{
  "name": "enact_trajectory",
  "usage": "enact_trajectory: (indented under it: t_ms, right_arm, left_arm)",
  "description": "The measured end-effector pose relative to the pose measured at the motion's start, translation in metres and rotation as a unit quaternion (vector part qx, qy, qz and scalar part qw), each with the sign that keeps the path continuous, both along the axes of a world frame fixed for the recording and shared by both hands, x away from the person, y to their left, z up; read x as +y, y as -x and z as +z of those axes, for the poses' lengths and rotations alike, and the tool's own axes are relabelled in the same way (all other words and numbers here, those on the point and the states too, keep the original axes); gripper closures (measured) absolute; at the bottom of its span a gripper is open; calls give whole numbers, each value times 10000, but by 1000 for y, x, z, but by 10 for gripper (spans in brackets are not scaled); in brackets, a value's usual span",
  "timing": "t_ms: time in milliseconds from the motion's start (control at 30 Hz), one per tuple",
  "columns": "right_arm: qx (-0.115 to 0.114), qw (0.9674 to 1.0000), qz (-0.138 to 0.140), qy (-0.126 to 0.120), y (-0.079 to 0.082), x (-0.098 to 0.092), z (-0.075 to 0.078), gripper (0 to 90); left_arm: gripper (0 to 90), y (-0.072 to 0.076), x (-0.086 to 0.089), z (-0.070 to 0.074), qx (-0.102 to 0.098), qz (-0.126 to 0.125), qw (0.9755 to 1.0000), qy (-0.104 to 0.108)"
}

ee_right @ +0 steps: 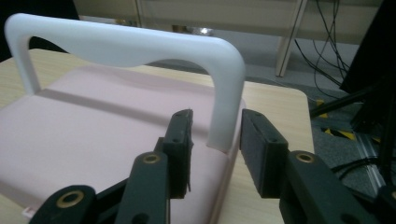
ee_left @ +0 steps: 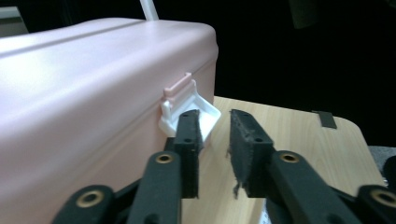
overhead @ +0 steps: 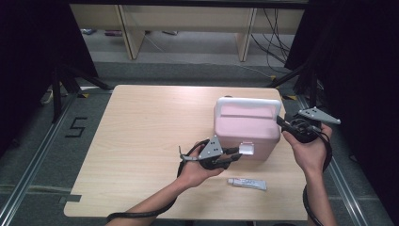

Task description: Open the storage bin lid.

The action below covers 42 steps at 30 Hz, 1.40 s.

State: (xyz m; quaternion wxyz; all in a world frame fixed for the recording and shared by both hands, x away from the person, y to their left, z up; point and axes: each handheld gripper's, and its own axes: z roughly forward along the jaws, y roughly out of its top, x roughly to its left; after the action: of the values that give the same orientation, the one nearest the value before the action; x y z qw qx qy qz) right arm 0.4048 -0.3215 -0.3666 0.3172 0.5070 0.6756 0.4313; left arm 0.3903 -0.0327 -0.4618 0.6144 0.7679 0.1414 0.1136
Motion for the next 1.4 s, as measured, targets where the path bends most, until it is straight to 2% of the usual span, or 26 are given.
enact_trajectory:
  t_ms: [33, 133, 200, 233, 300, 333, 367, 400, 467, 500, 600, 633, 667, 700, 733, 767, 833, 867, 1000, 1033, 1133, 1167, 1200, 1367, 1400]
  right_arm:
    - [103, 9999, -12, -113, -1, -1, -2, 630]
    - [137, 9999, -39, -67, -2, -2, -3, 620]
    - [193, 9996, -91, -208, -4, -1, -4, 602]
    - [97, 9999, -91, -95, -7, -3, -4, 592]
    - [50, 9999, -52, -86, -11, -4, -5, 585]
    - [93, 9997, -107, -191, -12, -2, -4, 583]
    - [79, 9999, -41, -90, -14, -1, -4, 581]
    - [112, 9998, 0, -141, -16, 1, -4, 579]
    - [74, 10000, 8, 8, -20, 2, -4, 578]
    - [161, 9998, -58, -117, -21, 5, -4, 577]
    - [125, 9999, -30, -44, -27, 7, -3, 576]
    - [186, 9997, -122, -126, -28, 9, -3, 575]
    - [141, 9999, -76, -20, -30, 7, -3, 575]
    - [221, 9996, -161, -75, -30, 9, -2, 575]
    - [202, 9997, -130, -32, -32, 8, -2, 574]
    - [239, 9995, -156, -145, -32, 10, -2, 574]
    - [173, 9998, -117, -15, -35, 8, -3, 573]
    - [252, 9994, -171, -136, -35, 10, -3, 573]
    - [229, 9997, -116, -20, -39, 9, -4, 575]
    - [287, 9993, -220, -111, -39, 11, -5, 576]
    - [256, 9994, -225, -76, -42, 10, -6, 578]
    - [310, 9990, -301, -144, -41, 11, -6, 579]
    - [286, 9993, -222, -56, -43, 9, -7, 581]
    - [293, 9992, -262, 29, -43, 8, -8, 600]
    - [351, 9989, -285, -113, -43, 10, -9, 609]
  left_arm:
    - [806, -1, -2, 0, -16, -5, 10000, -9]
    - [848, -4, -6, -1, -7, -14, 9999, -106]
    - [880, -4, -10, -1, -19, -8, 9999, -124]
    - [889, -5, -12, -1, -35, -12, 9999, -153]
    - [891, -6, -15, -1, -83, -26, 9997, -212]
    - [891, -6, -18, -2, -109, -18, 9997, -201]
    - [892, -7, -20, -2, -137, -24, 9997, -217]
    - [892, -8, -22, -2, -152, 5, 9996, -249]
    - [893, -10, -25, -3, -193, 1, 9994, -286]
    - [893, -10, -27, -4, -192, 19, 9995, -245]
    - [893, -11, -30, -5, -207, 7, 9995, -222]
    - [893, -11, -30, -5, -225, -3, 9995, -223]
    - [894, -11, -31, -5, -240, -3, 9995, -221]
    - [894, -11, -31, -5, -243, 2, 9994, -226]
    - [894, -11, -32, -5, -246, 13, 9994, -225]
    - [894, -11, -33, -5, -257, 0, 9994, -217]
    - [894, -12, -34, -6, -299, 52, 9993, -218]
    - [895, -13, -34, -6, -316, 68, 9992, -231]
    - [894, -15, -35, -6, -301, 87, 9992, -231]
    - [894, -16, -36, -6, -332, 75, 9991, -265]
    - [895, -17, -36, -8, -283, 97, 9993, -238]
    - [895, -17, -36, -8, -288, 90, 9993, -235]
    - [895, -17, -36, -8, -284, 91, 9993, -242]
    - [895, -17, -36, -9, -300, 111, 9993, -186]
    - [896, -17, -36, -9, -296, 112, 9993, -179]
